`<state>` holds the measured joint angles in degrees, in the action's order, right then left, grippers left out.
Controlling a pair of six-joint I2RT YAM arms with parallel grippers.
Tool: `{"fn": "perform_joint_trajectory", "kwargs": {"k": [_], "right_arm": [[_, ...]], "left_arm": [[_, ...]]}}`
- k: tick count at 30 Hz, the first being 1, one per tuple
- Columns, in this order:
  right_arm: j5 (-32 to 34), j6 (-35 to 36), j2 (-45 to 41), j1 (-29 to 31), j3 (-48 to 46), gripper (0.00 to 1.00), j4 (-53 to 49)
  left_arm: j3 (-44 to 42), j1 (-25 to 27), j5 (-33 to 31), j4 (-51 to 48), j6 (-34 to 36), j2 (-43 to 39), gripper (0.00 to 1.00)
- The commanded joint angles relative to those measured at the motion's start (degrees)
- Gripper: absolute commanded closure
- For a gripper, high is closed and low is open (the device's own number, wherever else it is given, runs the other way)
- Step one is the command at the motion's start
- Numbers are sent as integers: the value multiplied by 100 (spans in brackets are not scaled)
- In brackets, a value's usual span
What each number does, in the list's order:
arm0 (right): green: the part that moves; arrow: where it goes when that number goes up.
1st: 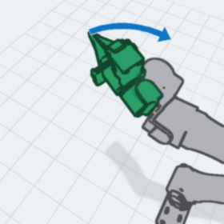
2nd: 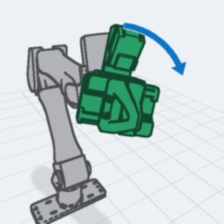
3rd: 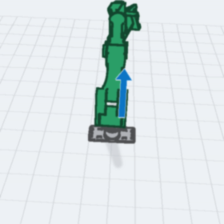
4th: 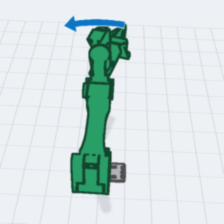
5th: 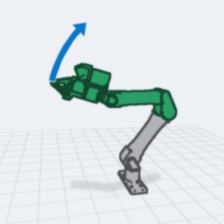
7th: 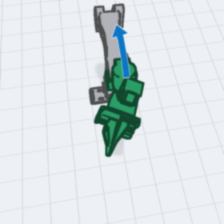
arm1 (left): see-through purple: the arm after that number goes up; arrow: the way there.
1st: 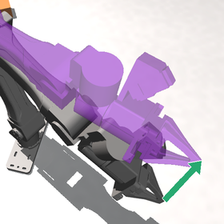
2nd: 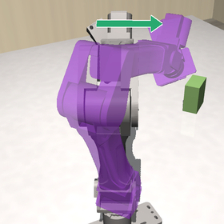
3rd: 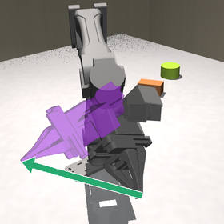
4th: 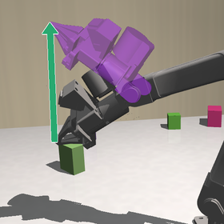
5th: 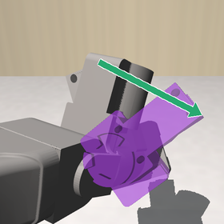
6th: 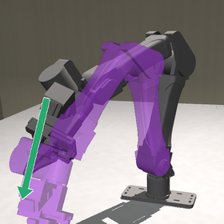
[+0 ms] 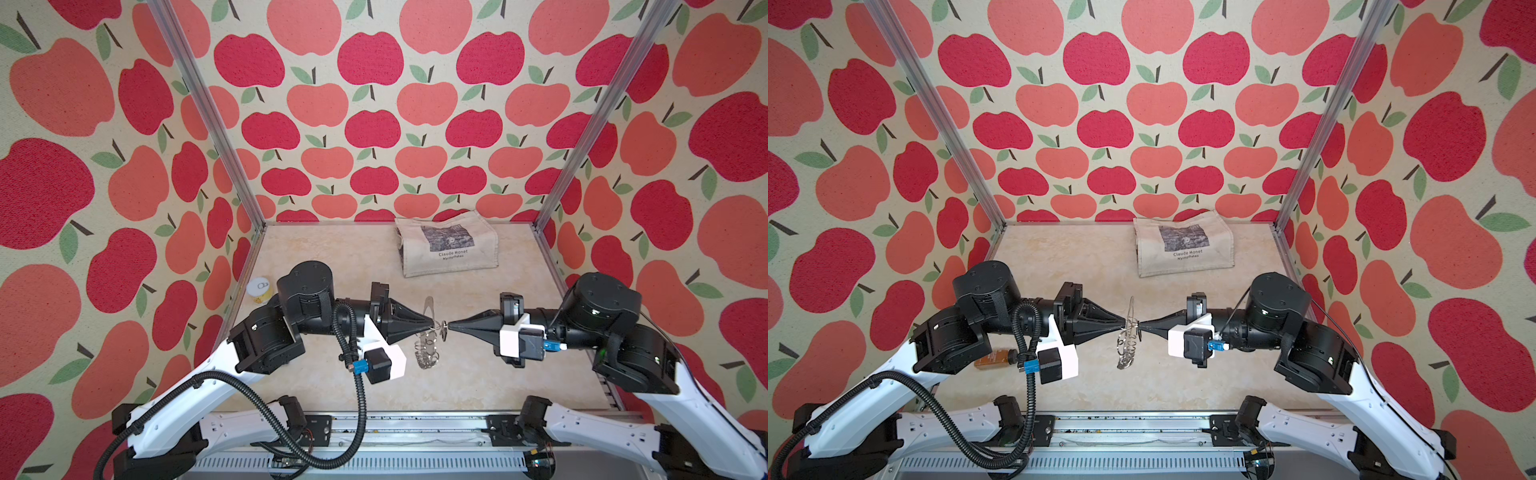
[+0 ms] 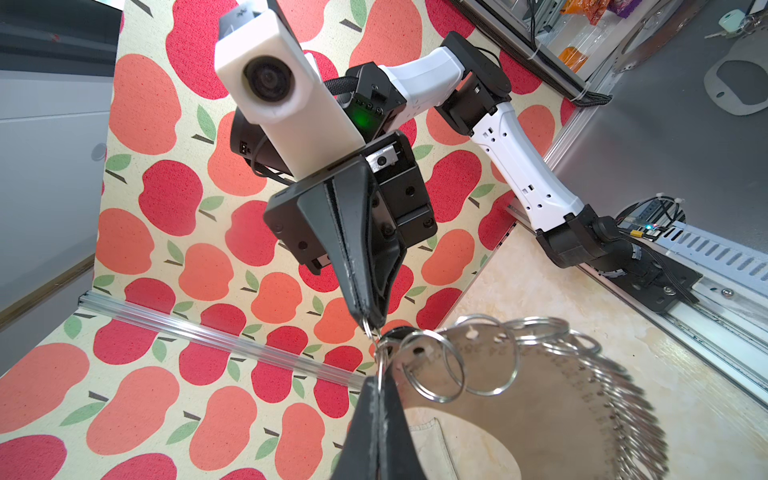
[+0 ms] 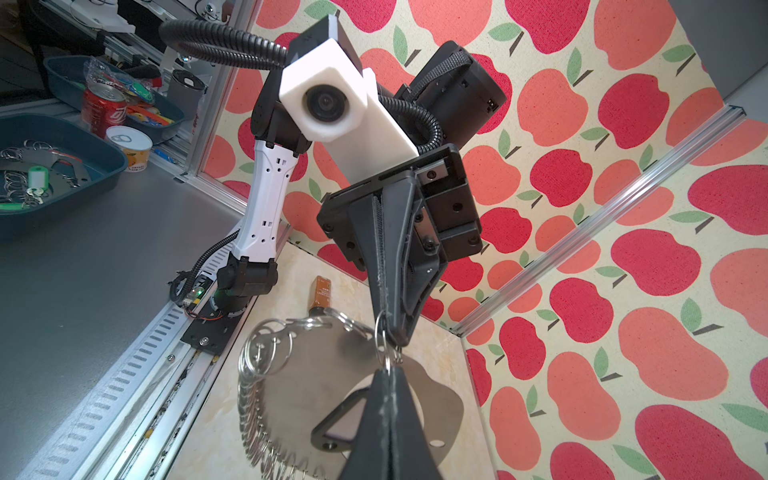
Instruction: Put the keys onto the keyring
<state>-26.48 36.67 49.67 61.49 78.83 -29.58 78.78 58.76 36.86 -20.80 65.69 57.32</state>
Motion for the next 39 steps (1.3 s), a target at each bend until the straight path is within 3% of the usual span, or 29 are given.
{"fn": "perform_joint_trajectory", "kwargs": {"k": [1, 23, 39], "right_arm": [[-130, -58, 115, 38, 19, 100, 54], [-139, -124, 227, 37, 99, 100, 1], [477, -442, 360, 29, 282, 100, -363]], "left_arm": [[216, 65, 145, 238, 19, 25, 100], [292, 74, 199, 156, 62, 75, 100], [153, 101, 233, 531, 84, -45, 100]]}}
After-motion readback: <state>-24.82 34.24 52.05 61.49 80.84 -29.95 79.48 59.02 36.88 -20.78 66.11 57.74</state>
